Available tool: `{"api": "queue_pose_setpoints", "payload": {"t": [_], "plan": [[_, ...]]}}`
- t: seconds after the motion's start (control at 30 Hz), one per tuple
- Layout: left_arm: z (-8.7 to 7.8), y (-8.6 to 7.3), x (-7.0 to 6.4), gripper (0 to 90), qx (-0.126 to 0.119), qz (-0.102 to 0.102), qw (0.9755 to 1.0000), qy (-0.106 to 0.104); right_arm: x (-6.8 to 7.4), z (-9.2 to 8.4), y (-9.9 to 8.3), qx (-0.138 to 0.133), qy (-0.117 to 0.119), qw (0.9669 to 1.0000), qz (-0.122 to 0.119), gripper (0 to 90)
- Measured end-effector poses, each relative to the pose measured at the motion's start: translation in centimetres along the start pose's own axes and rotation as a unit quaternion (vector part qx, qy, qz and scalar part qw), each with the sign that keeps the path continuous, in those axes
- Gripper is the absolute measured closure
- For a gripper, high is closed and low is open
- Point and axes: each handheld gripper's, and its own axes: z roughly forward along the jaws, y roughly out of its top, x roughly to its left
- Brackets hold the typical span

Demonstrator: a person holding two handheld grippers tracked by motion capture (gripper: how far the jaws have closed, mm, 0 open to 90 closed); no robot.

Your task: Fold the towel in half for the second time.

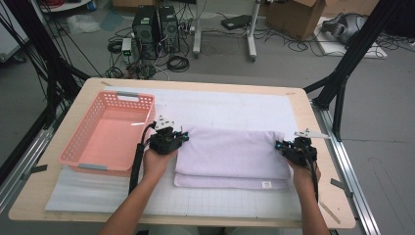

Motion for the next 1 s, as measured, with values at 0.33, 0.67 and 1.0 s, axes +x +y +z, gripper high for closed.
{"api": "queue_pose_setpoints", "payload": {"t": [0.33, 0.67, 1.0], "plan": [[1.3, -0.1, 0.8, 78.2, 0.010, -0.021, 0.9997, 0.005, -0.4, 1.7, 0.7, 0.007, -0.014, 0.9998, 0.011, 77.0], [-0.7, -1.0, -0.2, 51.3, 0.002, -0.014, 0.9993, -0.036, 0.2, -0.1, 0.6, -0.010, -0.022, 0.9996, 0.012, 53.4], [-2.6, -2.2, -0.7, 45.5, 0.006, 0.005, 0.9986, -0.052, 0.5, -2.1, -1.3, -0.005, -0.002, 1.0000, -0.003, 48.6]]}}
